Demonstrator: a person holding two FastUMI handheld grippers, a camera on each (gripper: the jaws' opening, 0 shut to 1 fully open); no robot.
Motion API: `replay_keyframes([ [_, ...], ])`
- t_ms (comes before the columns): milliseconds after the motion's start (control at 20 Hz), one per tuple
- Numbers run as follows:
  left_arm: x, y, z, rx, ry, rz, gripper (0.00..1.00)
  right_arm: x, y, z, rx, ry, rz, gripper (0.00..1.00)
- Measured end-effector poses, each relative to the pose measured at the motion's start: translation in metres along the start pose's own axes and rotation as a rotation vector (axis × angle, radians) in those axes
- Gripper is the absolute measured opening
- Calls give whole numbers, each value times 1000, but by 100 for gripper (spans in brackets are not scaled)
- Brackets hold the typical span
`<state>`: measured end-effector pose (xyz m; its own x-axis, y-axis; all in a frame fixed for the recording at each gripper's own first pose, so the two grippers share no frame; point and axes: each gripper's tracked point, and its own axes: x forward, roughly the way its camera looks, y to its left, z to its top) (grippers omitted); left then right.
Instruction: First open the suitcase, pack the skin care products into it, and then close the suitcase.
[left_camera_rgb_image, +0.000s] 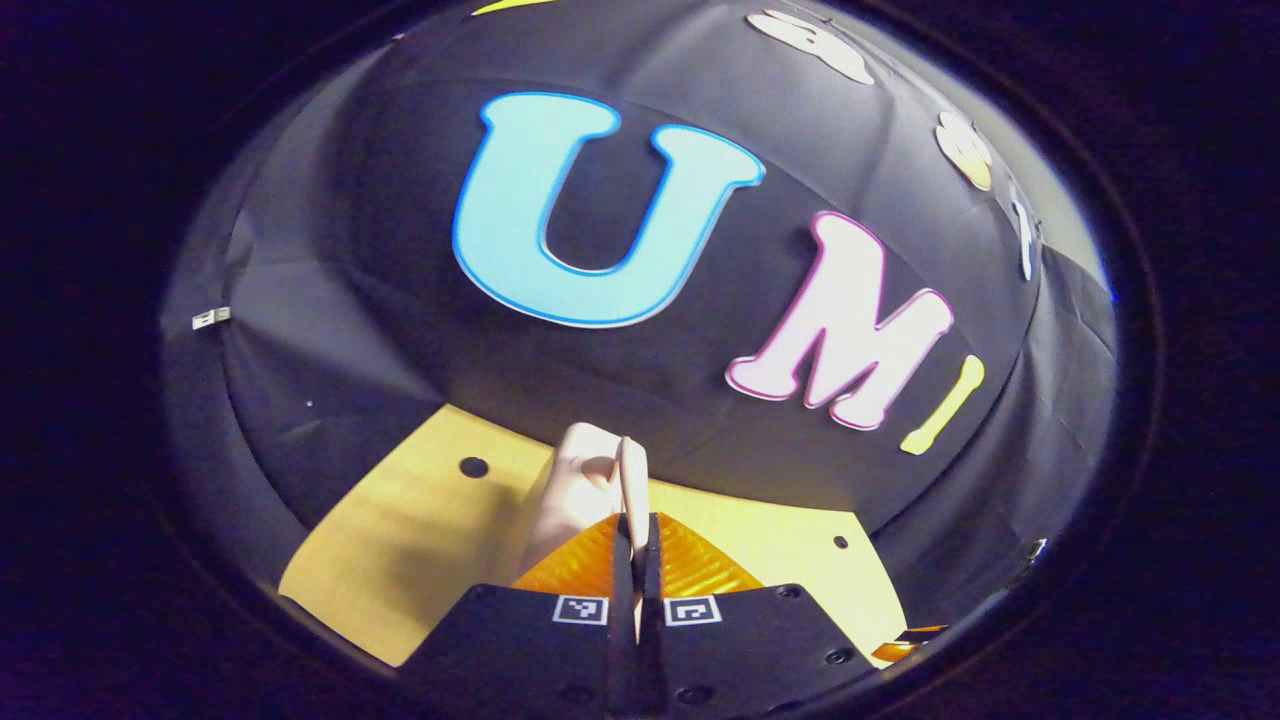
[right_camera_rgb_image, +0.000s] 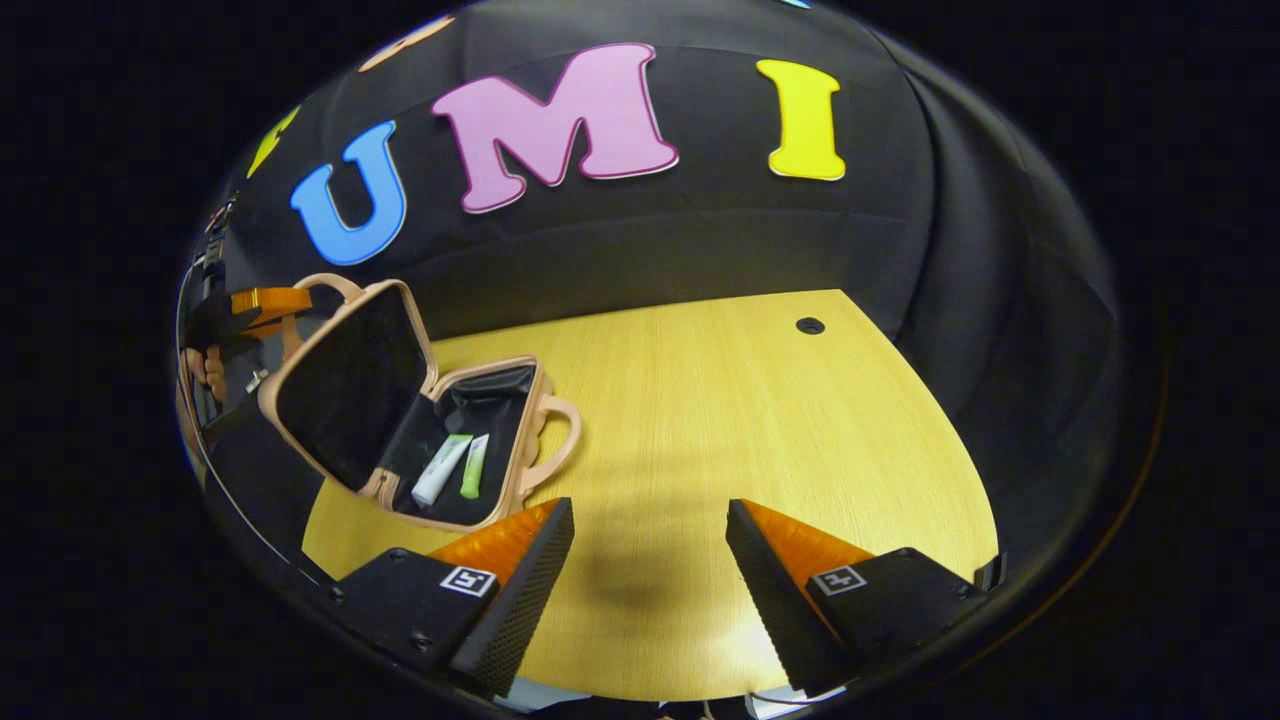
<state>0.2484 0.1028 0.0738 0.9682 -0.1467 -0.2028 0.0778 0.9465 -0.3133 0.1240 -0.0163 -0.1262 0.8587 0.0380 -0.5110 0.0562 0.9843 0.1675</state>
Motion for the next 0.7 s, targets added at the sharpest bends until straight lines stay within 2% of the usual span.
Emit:
replay_keyframes([
  [100, 28, -44, -37, -7, 53, -37, 6, 4, -17, 10, -13, -27, 1, 98],
  [150, 53, -74, -79, 4, 110, -56, 6, 8, -40, 17, -50, -56, -21, 97],
  [250, 77, -99, -134, 30, 194, -56, 6, 12, -60, 17, -66, -55, -14, 98],
  [500, 111, -97, -226, 138, 366, 37, 6, 9, -83, 18, -154, -66, -4, 98],
  [600, 113, -98, -232, 199, 375, 47, 8, 8, -82, 15, -129, -65, 3, 98],
  [700, 111, -98, -232, 274, 369, 48, 18, 6, -78, 16, -102, -73, -1, 97],
])
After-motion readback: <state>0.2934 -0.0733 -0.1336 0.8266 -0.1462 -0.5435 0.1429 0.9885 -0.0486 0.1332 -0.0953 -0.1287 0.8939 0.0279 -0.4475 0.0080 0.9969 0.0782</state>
